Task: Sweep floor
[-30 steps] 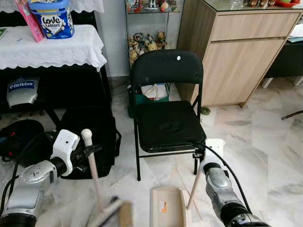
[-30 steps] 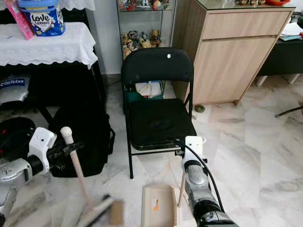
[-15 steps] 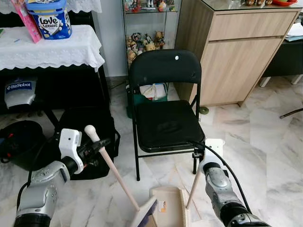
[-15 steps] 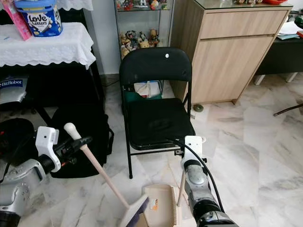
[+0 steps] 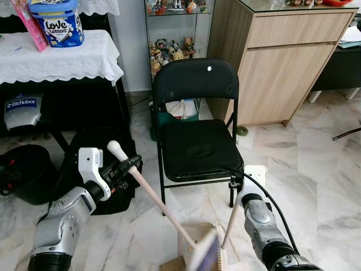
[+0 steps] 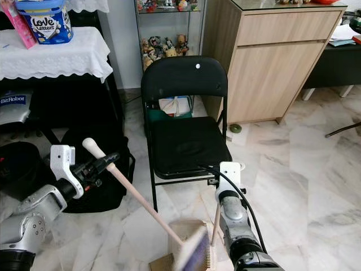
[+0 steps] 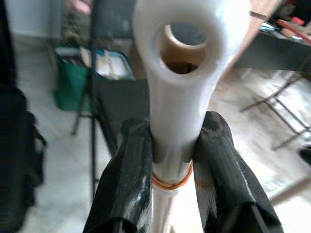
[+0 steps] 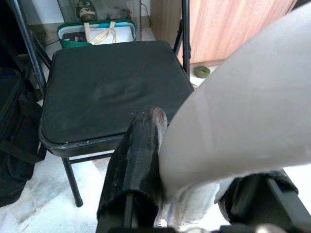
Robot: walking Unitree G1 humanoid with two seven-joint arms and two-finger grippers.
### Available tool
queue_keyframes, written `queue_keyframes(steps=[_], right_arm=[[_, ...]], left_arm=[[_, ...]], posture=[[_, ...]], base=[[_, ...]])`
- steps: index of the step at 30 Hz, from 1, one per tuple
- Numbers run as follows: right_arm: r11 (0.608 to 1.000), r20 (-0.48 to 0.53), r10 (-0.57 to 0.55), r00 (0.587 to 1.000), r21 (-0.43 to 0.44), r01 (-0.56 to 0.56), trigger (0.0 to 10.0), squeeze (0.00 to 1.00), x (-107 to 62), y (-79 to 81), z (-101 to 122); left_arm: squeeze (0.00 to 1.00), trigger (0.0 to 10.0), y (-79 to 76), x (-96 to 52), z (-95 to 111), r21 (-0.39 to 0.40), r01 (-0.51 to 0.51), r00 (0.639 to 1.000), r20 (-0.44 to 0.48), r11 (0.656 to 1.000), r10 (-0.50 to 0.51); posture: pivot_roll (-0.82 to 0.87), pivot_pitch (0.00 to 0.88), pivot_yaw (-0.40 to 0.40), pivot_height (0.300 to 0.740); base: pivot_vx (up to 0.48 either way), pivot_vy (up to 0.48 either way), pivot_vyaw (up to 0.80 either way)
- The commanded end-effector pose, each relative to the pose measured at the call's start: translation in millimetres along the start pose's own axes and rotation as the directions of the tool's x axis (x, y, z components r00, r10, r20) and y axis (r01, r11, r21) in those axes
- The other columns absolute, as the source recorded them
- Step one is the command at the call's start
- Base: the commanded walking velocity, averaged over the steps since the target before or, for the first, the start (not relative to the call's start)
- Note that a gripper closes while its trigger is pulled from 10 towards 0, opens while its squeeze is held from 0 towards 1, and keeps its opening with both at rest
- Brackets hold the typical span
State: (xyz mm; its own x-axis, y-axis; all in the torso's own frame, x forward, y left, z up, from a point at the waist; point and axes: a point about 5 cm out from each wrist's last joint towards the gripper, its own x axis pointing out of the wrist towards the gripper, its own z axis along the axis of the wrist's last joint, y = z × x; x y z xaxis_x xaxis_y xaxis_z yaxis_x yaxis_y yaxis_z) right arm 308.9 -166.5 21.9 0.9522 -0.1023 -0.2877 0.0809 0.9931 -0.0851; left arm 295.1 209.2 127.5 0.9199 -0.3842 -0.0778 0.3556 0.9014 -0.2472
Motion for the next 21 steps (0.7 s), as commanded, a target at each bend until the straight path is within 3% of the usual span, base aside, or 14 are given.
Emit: queue_keyframes(steps=[1,4,8,10,12,17,21], right_arm=[[1.000,-0.071,0.000,0.998,0.001,0.000,10.0,0.00,-4.3,0.6,-14.1],[1.000,-0.070,0.004,0.998,0.002,-0.004,10.0,0.00,-4.4,2.3,-14.0],[1.000,-0.072,0.007,0.997,0.002,-0.007,10.0,0.00,-4.8,3.3,-14.6],[1.000,-0.072,0.006,0.997,0.001,-0.006,10.0,0.00,-5.1,2.8,-15.0],[1.000,-0.073,0.005,0.997,0.000,-0.005,10.0,0.00,-5.2,2.5,-15.3],[1.000,-0.072,0.005,0.997,0.001,-0.005,10.0,0.00,-5.3,2.6,-15.3],[1.000,-0.071,0.006,0.997,0.002,-0.006,10.0,0.00,-5.3,3.3,-15.1]], left_arm=[[0.00,10.0,5.3,-1.0,14.7,0.032,-0.026,0.998,0.059,0.999,0.024],[0.00,10.0,8.2,-3.4,17.6,0.039,-0.037,0.998,0.057,0.999,0.035],[0.00,10.0,11.5,-5.9,22.1,0.173,-0.053,0.998,0.029,0.984,0.048],[0.00,10.0,11.6,-6.3,25.3,0.357,-0.022,0.999,-0.022,0.934,0.033],[0.00,10.0,10.6,-5.9,25.8,0.440,0.014,0.998,-0.057,0.898,0.013],[0.00,10.0,11.0,-6.4,26.4,0.475,0.060,0.996,-0.092,0.878,-0.019],[0.00,10.0,9.7,-10.4,22.1,0.472,0.151,0.982,-0.175,0.868,-0.076]], posture=[[-0.04,0.064,-0.014,0.740],[-0.04,0.064,-0.014,0.740],[-0.04,0.070,-0.017,0.740],[-0.04,0.073,-0.017,0.740],[-0.04,0.073,-0.017,0.740],[-0.04,0.073,-0.017,0.740],[-0.04,0.078,-0.016,0.740]], base=[[0.000,0.000,0.00],[0.000,0.000,0.00],[0.000,0.000,0.00],[0.000,0.000,0.00],[0.000,0.000,0.00],[0.000,0.000,0.00],[0.000,0.000,0.00]])
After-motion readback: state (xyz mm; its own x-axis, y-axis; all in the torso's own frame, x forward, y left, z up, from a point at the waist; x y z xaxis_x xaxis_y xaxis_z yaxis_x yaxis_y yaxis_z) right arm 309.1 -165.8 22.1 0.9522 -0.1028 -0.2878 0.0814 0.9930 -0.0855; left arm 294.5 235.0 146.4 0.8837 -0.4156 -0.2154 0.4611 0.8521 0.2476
